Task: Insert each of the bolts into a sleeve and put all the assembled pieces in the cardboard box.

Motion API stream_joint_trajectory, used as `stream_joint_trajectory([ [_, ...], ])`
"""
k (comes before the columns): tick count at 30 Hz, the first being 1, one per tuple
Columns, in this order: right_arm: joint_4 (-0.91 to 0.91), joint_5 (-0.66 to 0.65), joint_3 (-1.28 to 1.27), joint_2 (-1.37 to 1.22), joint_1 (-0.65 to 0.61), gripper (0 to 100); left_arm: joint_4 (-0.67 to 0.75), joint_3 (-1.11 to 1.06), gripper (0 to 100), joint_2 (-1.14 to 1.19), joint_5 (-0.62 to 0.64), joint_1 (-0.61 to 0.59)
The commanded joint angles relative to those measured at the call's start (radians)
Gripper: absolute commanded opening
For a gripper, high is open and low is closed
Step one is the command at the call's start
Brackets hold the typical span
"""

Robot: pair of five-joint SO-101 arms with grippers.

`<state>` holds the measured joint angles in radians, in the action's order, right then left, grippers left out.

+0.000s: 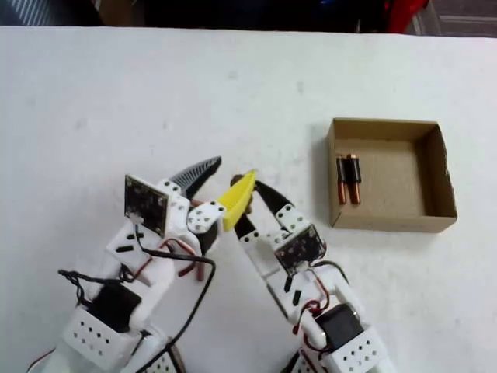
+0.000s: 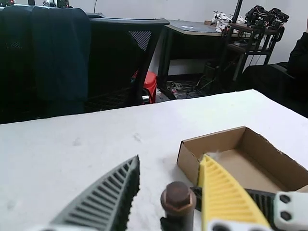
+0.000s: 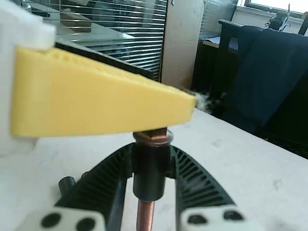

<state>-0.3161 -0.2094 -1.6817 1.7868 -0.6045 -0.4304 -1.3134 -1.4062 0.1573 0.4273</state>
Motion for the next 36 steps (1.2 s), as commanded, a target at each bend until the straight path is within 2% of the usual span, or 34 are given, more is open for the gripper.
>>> stream_joint_trajectory([
  [1,0.012,-0.009,-0.008,0.016,0.027,1.7,0.009,0.066,22,-0.012,-0.011,-0.035],
  [9,-0.002,-0.002,-0.008,0.016,0.162,1.7,0.002,0.124,22,-0.016,-0.005,-0.22],
  [11,-0.031,-0.003,-0.008,0.016,0.168,1.7,-0.081,0.129,22,-0.044,-0.005,-0.269],
  [16,-0.13,-0.009,0.026,0.016,0.17,1.7,-0.356,0.127,22,-0.196,-0.012,-0.302],
  [21,-0.283,-0.009,0.13,0.016,0.219,1.7,-0.509,0.123,21,-0.355,-0.015,-0.352],
  [27,-0.412,-0.003,0.282,0.016,0.317,1.7,-0.583,0.114,1,-0.418,-0.12,-0.415],
  [29,-0.46,-0.003,0.336,0.015,0.337,1.7,-0.6,0.114,4,-0.418,-0.117,-0.433],
  [33,-0.581,-0.003,0.491,-0.012,0.386,1.7,-0.681,0.112,2,-0.418,-0.123,-0.453],
  [36,-0.647,-0.006,0.631,-0.122,0.418,1.7,-0.738,0.11,2,-0.418,-0.124,-0.478],
])
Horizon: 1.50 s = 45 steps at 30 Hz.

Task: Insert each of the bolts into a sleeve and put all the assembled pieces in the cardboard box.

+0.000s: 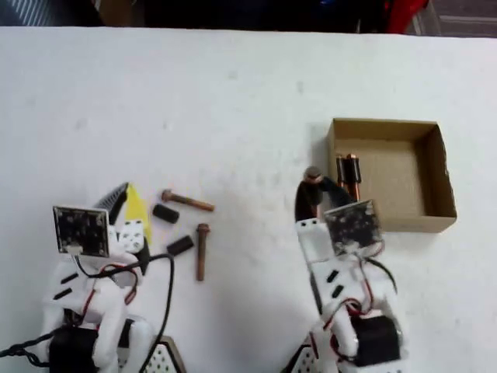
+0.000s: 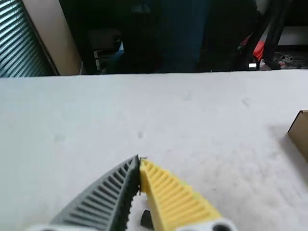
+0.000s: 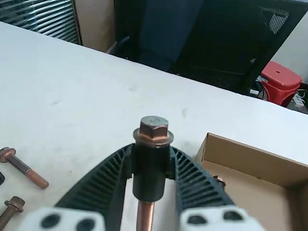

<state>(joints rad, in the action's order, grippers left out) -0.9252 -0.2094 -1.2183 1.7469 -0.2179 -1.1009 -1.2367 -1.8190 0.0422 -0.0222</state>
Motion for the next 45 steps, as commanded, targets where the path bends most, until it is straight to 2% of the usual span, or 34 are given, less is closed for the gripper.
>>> stream_joint_trajectory([
  [1,-0.058,-0.008,0.218,-0.139,0.042,1.7,-0.083,0.029,2,-0.005,-0.009,-0.039],
  [5,-0.122,-0.009,0.416,-0.401,0.105,1.7,-0.089,-0.074,2,-0.005,-0.009,-0.085],
  [9,-0.14,-0.02,0.565,-0.653,0.22,1.7,-0.089,-0.167,2,-0.005,-0.011,-0.122],
  [14,-0.139,-0.118,0.672,-0.934,0.357,1.7,-0.089,-0.264,2,-0.005,-0.011,-0.125],
  [21,0.03,-0.137,0.732,-1.231,0.512,1.7,-0.089,-0.336,2,-0.005,-0.011,-0.13],
  [25,0.117,-0.239,0.733,-1.392,0.522,1.7,-0.092,-0.348,2,-0.005,-0.011,-0.13],
  [31,0.216,-0.25,0.787,-1.61,0.519,1.7,-0.089,-0.396,2,-0.005,-0.011,-0.13],
  [36,0.208,-0.25,0.961,-1.794,0.519,1.7,-0.089,-0.416,2,-0.005,-0.011,-0.13],
  [45,0.036,-0.242,1.234,-2.064,0.475,1.9,-0.089,-0.433,2,-0.005,-0.011,-0.127],
])
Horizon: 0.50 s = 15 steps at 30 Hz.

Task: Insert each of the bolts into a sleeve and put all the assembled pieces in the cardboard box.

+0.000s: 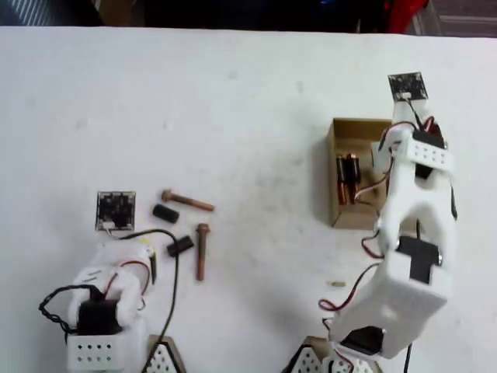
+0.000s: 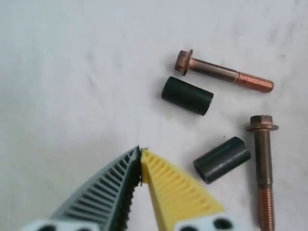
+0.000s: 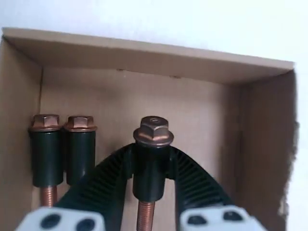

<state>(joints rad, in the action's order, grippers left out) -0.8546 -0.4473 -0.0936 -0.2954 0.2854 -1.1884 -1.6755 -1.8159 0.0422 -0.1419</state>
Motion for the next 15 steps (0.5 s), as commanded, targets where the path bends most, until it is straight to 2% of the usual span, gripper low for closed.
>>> stream_joint_trajectory([
  [1,-0.041,-0.005,0.124,-0.045,-0.033,2.0,-0.002,0.006,2,-0.008,-0.011,-0.007],
  [7,-0.039,-0.011,0.143,-0.107,-0.077,2.7,0.0,0.006,2,-0.008,-0.011,-0.007],
  [13,-0.039,-0.006,0.141,-0.101,-0.107,18.3,0.0,0.005,2,-0.008,-0.011,-0.007],
  [15,-0.039,-0.005,0.143,-0.099,-0.111,20.6,0.0,0.005,2,-0.008,-0.011,-0.007],
])
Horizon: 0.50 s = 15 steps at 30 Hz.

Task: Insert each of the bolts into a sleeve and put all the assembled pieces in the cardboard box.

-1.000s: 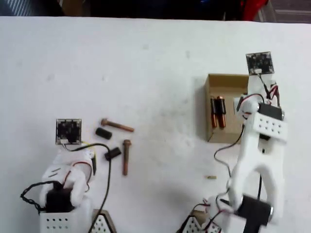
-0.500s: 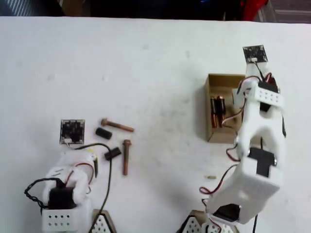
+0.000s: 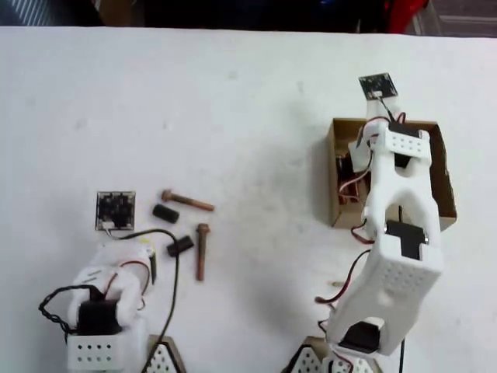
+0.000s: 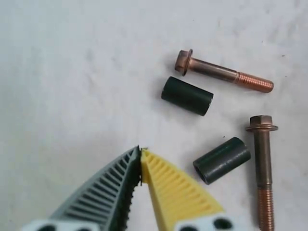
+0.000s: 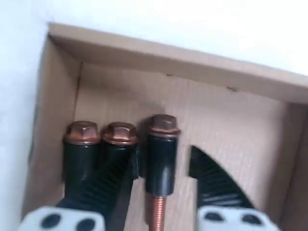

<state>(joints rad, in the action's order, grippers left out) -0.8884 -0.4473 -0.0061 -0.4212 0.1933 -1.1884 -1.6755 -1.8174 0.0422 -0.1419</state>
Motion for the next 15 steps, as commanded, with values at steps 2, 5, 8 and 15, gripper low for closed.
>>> stream_joint_trajectory([
  [2,-0.005,-0.005,0.057,0.036,-0.027,20.2,0.0,0.005,2,-0.007,-0.011,-0.008],
  [5,-0.019,-0.005,0.055,0.087,-0.038,19.0,0.0,0.005,2,-0.007,-0.011,-0.008],
  [8,-0.079,-0.005,0.054,0.176,-0.073,18.7,0.0,0.008,2,-0.007,-0.011,-0.01],
  [15,-0.265,-0.003,0.051,0.4,-0.237,18.7,-0.038,0.049,2,-0.007,-0.011,-0.036],
])
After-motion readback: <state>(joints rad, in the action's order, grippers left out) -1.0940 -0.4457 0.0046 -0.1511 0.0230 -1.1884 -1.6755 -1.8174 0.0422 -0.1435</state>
